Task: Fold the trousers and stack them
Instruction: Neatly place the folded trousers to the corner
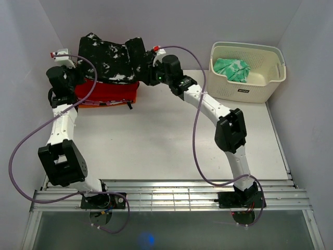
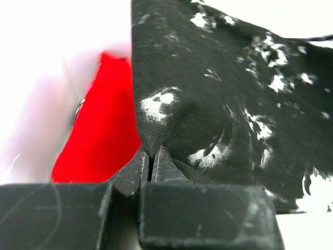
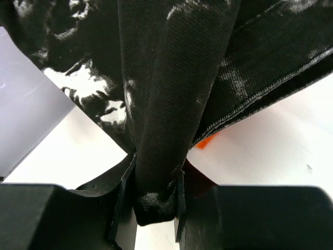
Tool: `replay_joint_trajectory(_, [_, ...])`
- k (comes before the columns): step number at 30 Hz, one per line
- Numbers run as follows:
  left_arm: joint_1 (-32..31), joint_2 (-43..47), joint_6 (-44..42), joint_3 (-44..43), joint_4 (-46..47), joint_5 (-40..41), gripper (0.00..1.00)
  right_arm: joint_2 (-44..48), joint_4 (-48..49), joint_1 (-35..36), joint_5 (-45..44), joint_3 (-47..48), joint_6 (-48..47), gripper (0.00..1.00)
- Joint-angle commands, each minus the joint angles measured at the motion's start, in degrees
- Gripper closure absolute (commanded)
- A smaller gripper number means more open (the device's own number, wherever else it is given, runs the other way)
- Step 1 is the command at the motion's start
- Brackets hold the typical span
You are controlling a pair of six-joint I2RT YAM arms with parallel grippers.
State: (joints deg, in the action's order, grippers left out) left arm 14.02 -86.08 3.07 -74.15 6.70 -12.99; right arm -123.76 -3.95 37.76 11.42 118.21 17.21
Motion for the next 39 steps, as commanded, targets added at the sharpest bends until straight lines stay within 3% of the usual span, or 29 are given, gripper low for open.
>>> replay_joint_trajectory(1, [6.61, -1.8, 6.49, -3.9, 9.54, -1.85, 1.0, -5.07, 10.62, 1.52, -7.11, 8.33, -1.3, 0.92])
replay_joint_trajectory(8, [12.78, -10.94, 9.4, -5.39, 15.88, -6.07, 1.0, -14.83, 18.17, 6.53, -15.1, 13.8, -6.04, 0.92])
replay_joint_trajectory(17, [16.56, -19.64, 9.94, -6.79, 20.9, -8.72, 1.0, -25.11, 26.35, 6.45, -18.27, 20.3, -10.09, 0.92])
replay_joint_trajectory(29, [17.88, -28.7, 7.04, -7.94, 22.13, -7.49, 1.0, -28.02, 28.91, 6.19, -18.98, 18.64, -9.48, 0.92])
replay_joint_trajectory(32, [17.97, -30.37, 6.69, -8.64, 22.13, -6.34, 1.0, -27.24, 28.47, 6.01, -18.98, 17.67, -9.39, 0.8])
replay_joint_trajectory(35, [17.97, -31.25, 6.77, -9.61, 21.52, -5.47, 1.0, -25.22, 28.03, 5.49, -18.72, 16.7, -9.91, 0.52])
replay_joint_trajectory(36, [17.97, -31.42, 6.86, -10.05, 20.47, -5.38, 1.0, -24.51, 27.85, 5.4, -18.63, 15.57, -10.18, 0.38])
replay_joint_trajectory(38, [17.97, -31.78, 7.03, -11.01, 19.58, -4.32, 1.0, -21.71, 27.15, 4.7, -18.45, 14.33, -10.7, 0.29])
replay_joint_trajectory(39, [17.97, -31.95, 7.12, -11.28, 18.54, -3.89, 1.0, -20.74, 26.71, 4.43, -18.02, 13.02, -10.97, 0.17])
